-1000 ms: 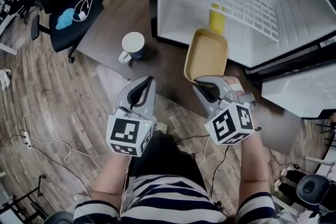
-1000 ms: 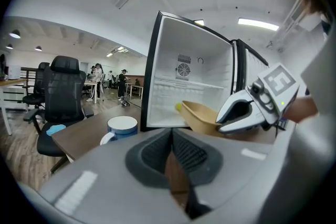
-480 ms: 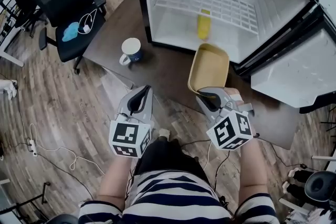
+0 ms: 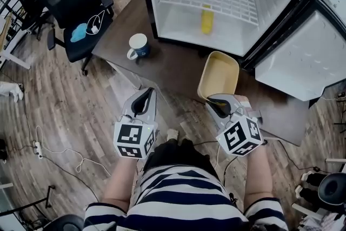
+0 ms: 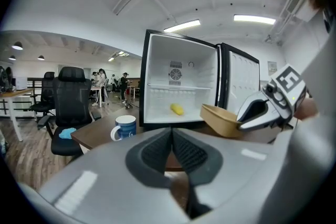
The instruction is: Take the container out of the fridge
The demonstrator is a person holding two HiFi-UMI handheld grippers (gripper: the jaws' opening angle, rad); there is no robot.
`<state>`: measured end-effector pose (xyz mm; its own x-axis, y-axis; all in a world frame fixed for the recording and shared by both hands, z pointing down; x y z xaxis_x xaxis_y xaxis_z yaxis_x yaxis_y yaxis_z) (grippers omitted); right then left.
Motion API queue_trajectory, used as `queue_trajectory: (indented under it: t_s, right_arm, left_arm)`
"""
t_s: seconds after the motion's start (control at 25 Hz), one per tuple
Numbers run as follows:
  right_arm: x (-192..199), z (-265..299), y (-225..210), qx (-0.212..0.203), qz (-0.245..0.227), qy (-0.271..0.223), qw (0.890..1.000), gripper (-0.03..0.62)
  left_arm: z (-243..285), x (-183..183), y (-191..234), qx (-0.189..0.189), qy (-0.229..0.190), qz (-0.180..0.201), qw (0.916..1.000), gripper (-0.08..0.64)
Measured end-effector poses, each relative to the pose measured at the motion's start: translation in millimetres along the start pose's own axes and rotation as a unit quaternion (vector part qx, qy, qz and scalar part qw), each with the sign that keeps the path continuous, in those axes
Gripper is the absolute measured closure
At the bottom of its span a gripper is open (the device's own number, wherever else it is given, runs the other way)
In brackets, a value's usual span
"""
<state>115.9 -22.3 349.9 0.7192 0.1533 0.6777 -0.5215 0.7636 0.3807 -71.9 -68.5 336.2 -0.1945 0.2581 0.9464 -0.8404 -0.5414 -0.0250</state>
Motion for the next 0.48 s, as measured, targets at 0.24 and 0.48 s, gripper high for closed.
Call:
queue_trajectory:
  t_s: [0.24, 0.48]
  right_arm:
    - [3, -15, 22, 0.003, 0.026, -0.009, 1.0, 0.575]
    - [5, -29, 41, -0.001, 0.056, -0.021, 0.998, 0.574]
  left_arm:
    - [-21, 3, -12, -0.007, -0.003, 0.002, 1.0, 0.56]
    - [-37, 10, -22, -0.009, -0.002, -0.001, 1.0, 0.56]
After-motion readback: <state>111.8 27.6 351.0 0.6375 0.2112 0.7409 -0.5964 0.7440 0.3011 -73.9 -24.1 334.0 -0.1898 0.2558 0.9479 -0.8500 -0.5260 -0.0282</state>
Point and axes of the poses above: the fingertips, and each gripper's own axes: z forward along the fingers, y to its left, x out of its underside, the point moved 4 cm from there along -z, backward along the fingers, and after that the axes turned 4 degrees about z, right-handed, at the moved point
